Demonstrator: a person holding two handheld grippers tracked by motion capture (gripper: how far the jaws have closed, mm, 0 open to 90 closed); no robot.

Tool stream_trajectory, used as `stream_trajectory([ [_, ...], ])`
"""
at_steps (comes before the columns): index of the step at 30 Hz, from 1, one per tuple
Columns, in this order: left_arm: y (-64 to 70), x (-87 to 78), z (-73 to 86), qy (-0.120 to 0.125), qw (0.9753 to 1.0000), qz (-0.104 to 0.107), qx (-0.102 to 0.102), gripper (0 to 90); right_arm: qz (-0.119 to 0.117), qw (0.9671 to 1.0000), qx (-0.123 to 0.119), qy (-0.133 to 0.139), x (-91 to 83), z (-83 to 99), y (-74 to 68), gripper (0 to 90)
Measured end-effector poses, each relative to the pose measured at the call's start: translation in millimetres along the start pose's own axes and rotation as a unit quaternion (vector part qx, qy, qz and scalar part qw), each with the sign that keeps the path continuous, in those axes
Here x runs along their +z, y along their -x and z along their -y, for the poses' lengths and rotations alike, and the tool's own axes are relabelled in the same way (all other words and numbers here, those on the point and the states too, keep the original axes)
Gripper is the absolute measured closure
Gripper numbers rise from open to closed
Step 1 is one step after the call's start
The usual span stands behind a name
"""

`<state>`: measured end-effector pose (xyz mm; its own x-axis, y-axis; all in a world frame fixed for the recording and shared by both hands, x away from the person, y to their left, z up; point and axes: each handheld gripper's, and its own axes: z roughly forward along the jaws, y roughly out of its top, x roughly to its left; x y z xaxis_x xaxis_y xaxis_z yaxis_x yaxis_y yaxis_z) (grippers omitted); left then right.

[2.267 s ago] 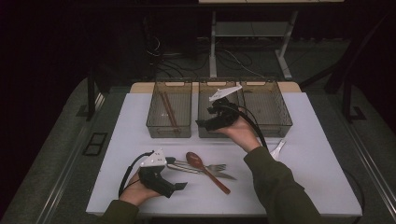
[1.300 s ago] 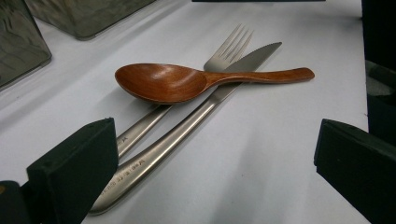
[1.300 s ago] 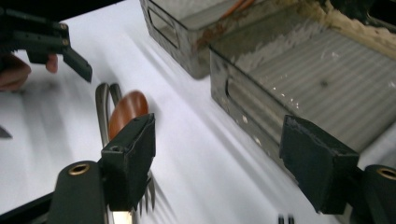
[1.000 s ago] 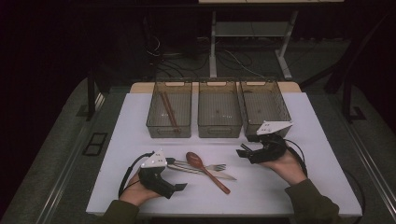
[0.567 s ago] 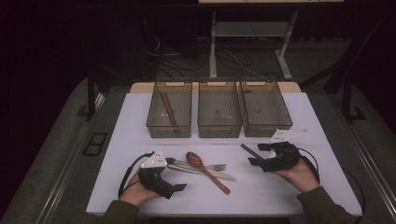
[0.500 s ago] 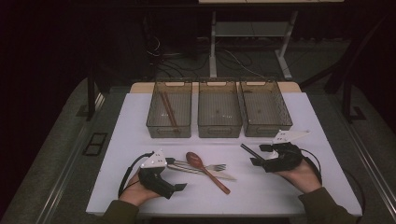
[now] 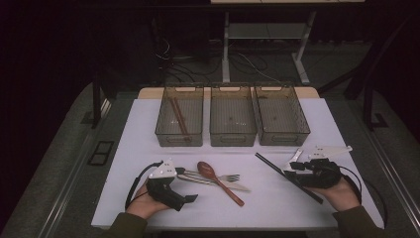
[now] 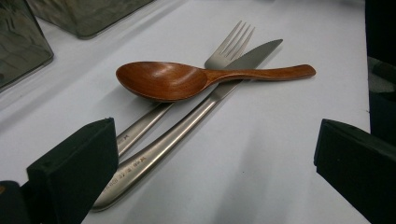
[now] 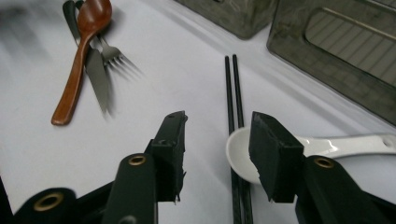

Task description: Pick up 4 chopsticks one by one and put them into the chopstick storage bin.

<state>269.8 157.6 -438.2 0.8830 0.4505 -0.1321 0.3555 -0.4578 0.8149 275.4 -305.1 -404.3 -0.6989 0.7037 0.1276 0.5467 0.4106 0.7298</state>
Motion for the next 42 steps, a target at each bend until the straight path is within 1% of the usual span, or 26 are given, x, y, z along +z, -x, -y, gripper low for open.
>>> stream_trajectory([
  [2,-0.1,0.0,0.1,0.002,1.0000,0.000,-0.001,0.0,0.001,1.0000,-0.002,-0.001,-2.6,3.2,1.1,61.3],
  [4,-0.2,0.1,0.2,0.002,1.0000,0.000,-0.001,0.0,0.009,0.9999,-0.002,-0.005,-5.1,6.2,2.3,62.5],
  [7,0.0,-0.2,0.1,0.000,1.0000,-0.001,0.001,0.0,0.011,0.9999,0.006,-0.011,-8.5,11.5,5.3,66.6],
  [15,0.1,0.0,0.0,-0.001,1.0000,-0.002,0.000,0.0,0.024,0.9985,0.007,-0.048,-7.7,24.9,14.2,77.5],
  [19,0.4,-0.3,0.0,-0.001,1.0000,-0.002,0.000,0.0,0.021,0.9977,0.006,-0.064,-4.3,28.8,17.4,80.9],
  [22,0.3,-0.3,0.0,-0.001,1.0000,-0.002,0.000,0.0,0.021,0.9972,-0.003,-0.072,-1.3,29.4,16.4,82.2],
  [27,0.8,0.0,-0.1,0.000,1.0000,-0.001,0.000,0.0,0.014,0.9966,-0.012,-0.081,3.2,30.1,13.7,82.3],
  [32,0.7,0.0,-0.1,-0.001,1.0000,-0.001,0.001,0.0,0.014,0.9956,-0.015,-0.091,7.0,30.9,12.7,82.7],
  [42,0.7,0.2,-0.2,-0.003,1.0000,0.000,0.001,0.0,0.013,0.9953,-0.024,-0.093,10.0,30.5,12.3,83.1],
])
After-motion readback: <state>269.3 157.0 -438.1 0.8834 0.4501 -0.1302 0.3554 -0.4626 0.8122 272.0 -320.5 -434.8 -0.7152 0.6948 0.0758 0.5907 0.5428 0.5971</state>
